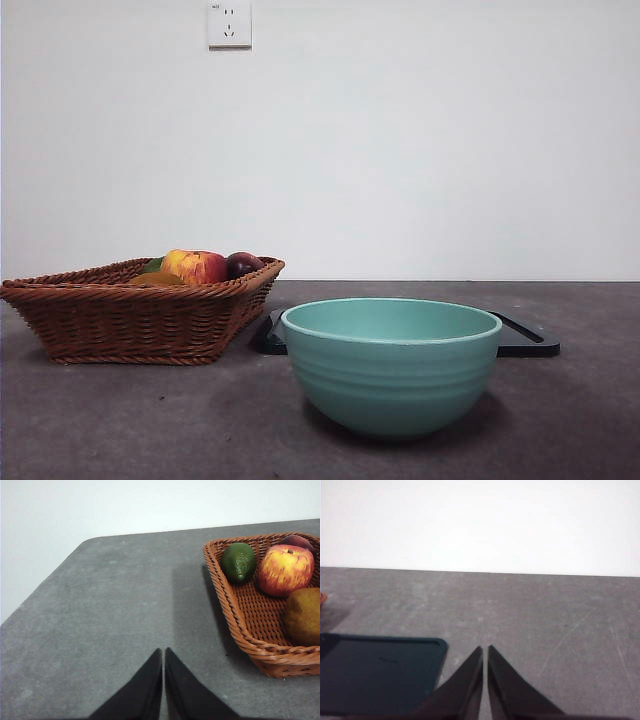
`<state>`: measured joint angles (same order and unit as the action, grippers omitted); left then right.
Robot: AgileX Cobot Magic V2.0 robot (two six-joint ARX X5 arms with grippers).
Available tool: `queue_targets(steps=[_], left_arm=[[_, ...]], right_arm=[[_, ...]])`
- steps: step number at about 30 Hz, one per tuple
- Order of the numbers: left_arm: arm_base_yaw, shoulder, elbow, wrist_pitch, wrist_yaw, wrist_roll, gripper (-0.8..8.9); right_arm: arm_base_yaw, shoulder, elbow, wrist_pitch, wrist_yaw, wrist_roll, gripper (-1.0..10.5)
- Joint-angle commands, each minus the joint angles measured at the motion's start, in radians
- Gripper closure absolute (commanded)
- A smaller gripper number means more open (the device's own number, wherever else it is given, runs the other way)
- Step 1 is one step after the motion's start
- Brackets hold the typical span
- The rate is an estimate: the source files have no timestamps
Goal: Pick up the wifruite, put it on the bowl, pick up the plate, put it on desk
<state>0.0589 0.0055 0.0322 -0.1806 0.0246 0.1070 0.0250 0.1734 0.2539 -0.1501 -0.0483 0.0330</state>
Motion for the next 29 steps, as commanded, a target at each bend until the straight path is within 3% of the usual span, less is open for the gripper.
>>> queue_targets(steps=[1, 12, 29], left_arm=[[0.002, -0.002, -0.021, -0.007, -0.003, 0.005, 8.06], [0.002, -0.002, -0.021, -0.007, -0.003, 0.005, 8.06], [0.002, -0.002, -0.021, -0.007, -0.003, 0.005, 8.06]], right_arm=[[-0.002, -0.035, -0.053, 0.042, 0.005, -0.016, 9.4], [-0.002, -0.142, -0.203, 0.055, 0.005, -0.019, 9.4], [-0.002, -0.170, -0.243, -0.027, 0.004, -0.019, 9.4]])
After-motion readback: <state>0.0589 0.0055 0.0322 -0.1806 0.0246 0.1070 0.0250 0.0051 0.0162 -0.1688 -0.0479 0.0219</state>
